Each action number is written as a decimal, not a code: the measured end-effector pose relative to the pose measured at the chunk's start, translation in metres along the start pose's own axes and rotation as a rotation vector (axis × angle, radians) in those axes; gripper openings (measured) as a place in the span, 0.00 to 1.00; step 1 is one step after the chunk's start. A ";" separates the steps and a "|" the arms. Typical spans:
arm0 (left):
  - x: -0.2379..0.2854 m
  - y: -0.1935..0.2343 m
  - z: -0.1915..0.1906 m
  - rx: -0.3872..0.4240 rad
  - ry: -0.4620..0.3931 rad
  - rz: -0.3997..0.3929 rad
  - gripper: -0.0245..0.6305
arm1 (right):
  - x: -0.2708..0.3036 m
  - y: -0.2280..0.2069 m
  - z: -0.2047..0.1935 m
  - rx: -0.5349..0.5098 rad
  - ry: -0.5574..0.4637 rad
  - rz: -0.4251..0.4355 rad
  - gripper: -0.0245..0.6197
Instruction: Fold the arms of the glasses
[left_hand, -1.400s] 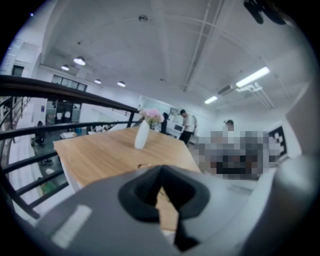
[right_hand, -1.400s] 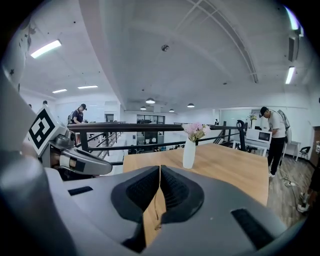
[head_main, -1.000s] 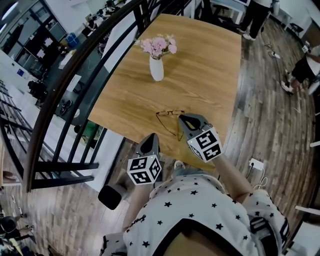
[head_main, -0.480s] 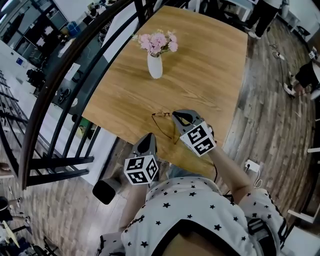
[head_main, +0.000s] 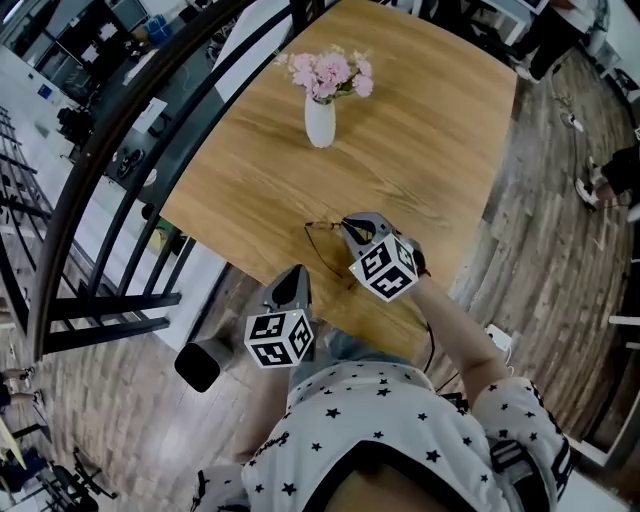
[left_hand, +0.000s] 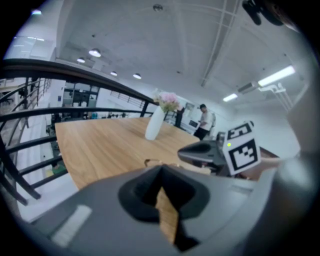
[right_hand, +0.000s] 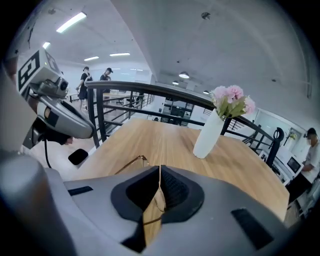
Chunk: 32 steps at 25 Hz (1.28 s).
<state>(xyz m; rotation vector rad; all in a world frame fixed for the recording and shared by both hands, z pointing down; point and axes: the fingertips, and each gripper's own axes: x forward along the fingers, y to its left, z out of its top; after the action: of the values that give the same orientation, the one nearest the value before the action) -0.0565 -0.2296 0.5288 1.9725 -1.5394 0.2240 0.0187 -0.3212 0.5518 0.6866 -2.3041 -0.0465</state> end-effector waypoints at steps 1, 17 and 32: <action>0.001 0.000 -0.002 -0.004 0.004 0.001 0.05 | 0.005 0.001 -0.003 -0.024 0.018 0.005 0.07; 0.009 0.003 -0.016 -0.031 0.038 0.011 0.05 | 0.049 0.022 -0.029 -0.245 0.252 0.259 0.07; 0.004 0.013 -0.016 -0.044 0.038 0.028 0.05 | 0.067 0.027 -0.035 -0.276 0.326 0.357 0.07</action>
<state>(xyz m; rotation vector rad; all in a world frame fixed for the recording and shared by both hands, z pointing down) -0.0632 -0.2259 0.5480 1.9037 -1.5354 0.2359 -0.0106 -0.3248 0.6263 0.1247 -2.0196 -0.0783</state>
